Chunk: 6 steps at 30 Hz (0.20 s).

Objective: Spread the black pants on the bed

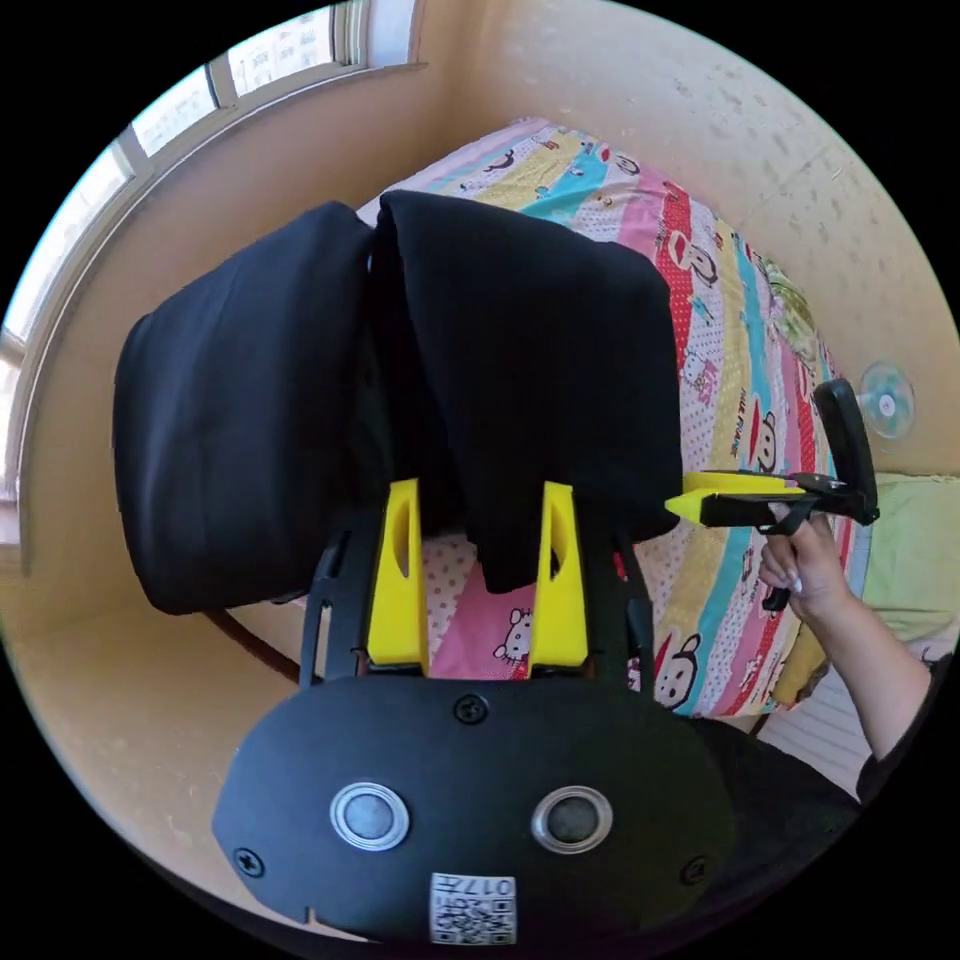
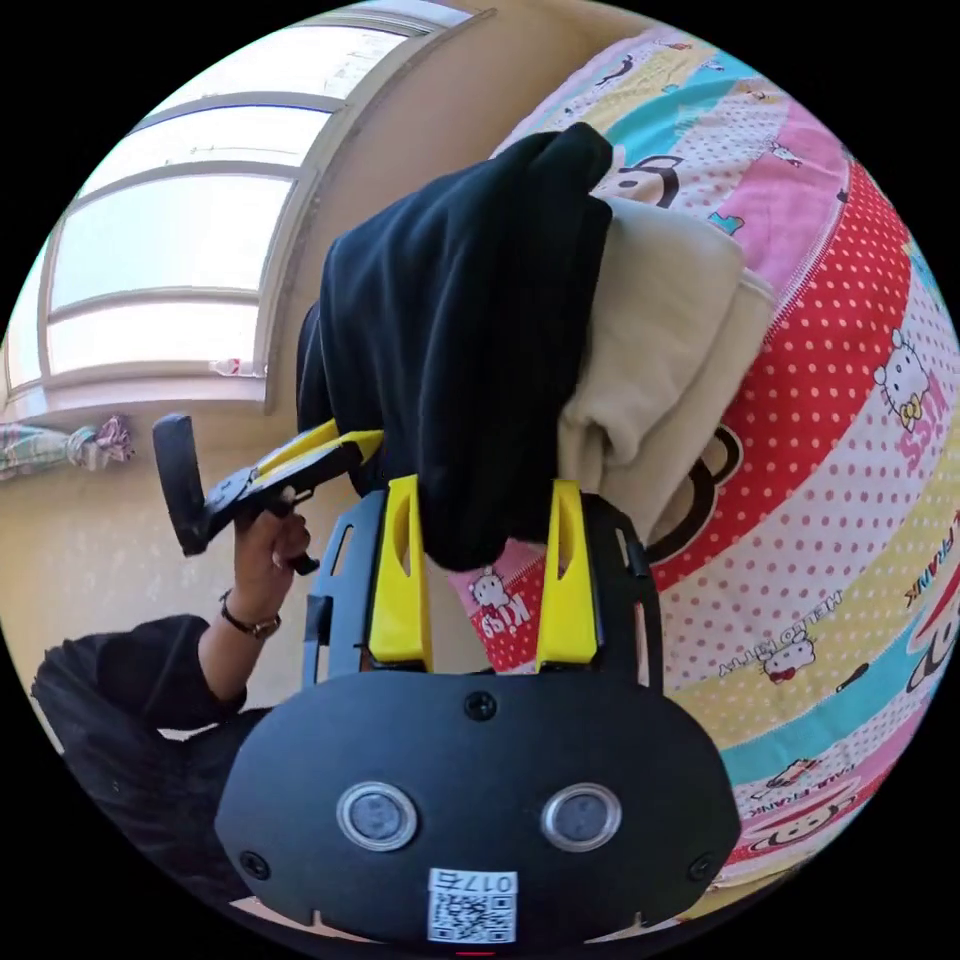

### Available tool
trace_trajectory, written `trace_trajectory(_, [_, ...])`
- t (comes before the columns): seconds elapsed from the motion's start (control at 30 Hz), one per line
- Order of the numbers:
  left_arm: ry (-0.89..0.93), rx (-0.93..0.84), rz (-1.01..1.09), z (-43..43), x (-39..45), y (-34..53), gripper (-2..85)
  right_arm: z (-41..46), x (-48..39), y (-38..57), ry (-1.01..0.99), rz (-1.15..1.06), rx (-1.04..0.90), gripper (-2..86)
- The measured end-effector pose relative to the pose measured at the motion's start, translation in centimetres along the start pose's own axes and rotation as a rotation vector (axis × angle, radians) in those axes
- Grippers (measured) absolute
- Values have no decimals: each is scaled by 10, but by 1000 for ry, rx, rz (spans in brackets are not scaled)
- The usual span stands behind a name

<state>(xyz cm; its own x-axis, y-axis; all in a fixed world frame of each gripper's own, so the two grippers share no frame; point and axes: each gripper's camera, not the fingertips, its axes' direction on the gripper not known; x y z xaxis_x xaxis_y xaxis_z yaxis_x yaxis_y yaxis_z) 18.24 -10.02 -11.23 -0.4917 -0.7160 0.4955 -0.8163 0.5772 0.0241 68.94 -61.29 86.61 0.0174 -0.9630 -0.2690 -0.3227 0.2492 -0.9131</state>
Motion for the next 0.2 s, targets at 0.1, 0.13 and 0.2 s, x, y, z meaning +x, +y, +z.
trace_trajectory(0.1, [57,-41,72,0,-9,27,99,-8,33,65,204,125,-155,62])
trace_trajectory(0.13, [47,-53,82,3,-15,41,93,-2,50,100,317,169,-258,51])
trace_trajectory(0.2, [13,-254,99,36,-23,57,42,12,79,161,417,214,-437,38])
